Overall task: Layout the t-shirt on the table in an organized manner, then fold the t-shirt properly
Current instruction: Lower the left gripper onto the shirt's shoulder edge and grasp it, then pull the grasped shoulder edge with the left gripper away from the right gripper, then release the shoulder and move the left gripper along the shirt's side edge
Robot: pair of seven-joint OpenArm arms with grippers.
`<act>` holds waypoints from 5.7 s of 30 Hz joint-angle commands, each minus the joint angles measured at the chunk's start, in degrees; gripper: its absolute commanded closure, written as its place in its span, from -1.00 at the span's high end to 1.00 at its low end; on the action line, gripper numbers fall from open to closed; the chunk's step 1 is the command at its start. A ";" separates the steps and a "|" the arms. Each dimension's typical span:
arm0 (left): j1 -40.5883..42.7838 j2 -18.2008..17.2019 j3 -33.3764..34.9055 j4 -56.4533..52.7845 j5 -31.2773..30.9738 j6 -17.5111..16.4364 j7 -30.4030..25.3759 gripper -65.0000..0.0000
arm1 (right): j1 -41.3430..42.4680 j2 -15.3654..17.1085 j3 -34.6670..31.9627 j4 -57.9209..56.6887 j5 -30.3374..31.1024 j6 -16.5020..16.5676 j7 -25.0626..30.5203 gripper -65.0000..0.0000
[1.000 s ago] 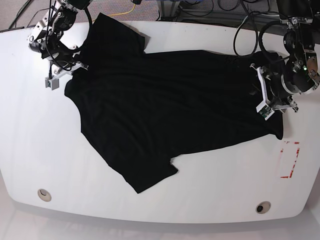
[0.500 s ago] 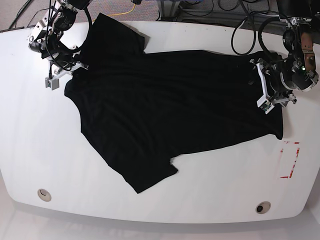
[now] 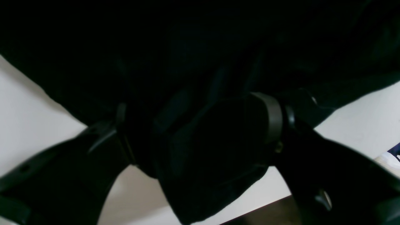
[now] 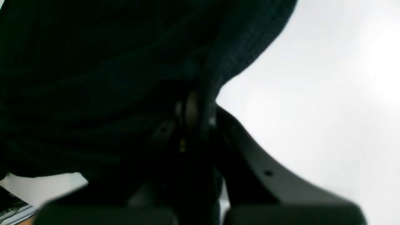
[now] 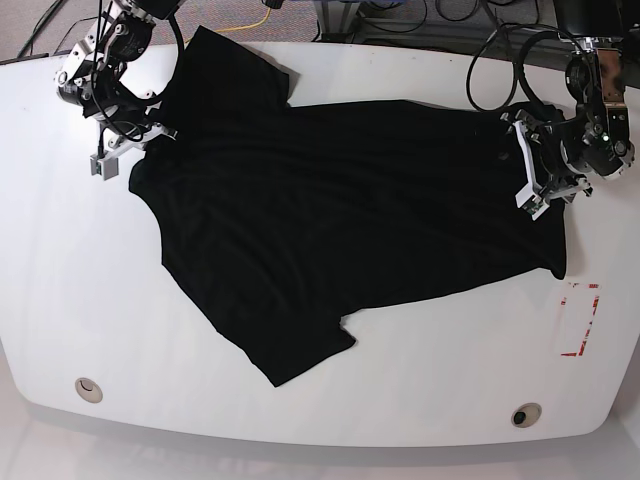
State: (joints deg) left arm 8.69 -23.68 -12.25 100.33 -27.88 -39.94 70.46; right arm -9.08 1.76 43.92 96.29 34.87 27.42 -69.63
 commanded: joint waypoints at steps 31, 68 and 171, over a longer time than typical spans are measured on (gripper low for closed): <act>2.52 -0.89 -0.63 1.07 -0.56 -0.06 -0.70 -1.00 | 0.33 0.66 0.17 0.90 1.13 0.23 0.75 -1.00; 18.26 -5.20 -3.88 13.12 -0.74 -0.06 -0.87 -0.99 | 0.33 0.66 0.25 0.90 1.13 0.23 0.75 -1.00; -7.59 8.61 -24.45 1.69 21.15 -0.06 0.71 0.22 | 1.30 -0.48 0.08 0.90 1.13 0.23 0.75 -1.00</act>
State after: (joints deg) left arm 2.98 -14.37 -35.09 103.72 -7.92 -39.99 70.87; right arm -8.29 0.56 43.81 96.29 34.87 27.42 -69.65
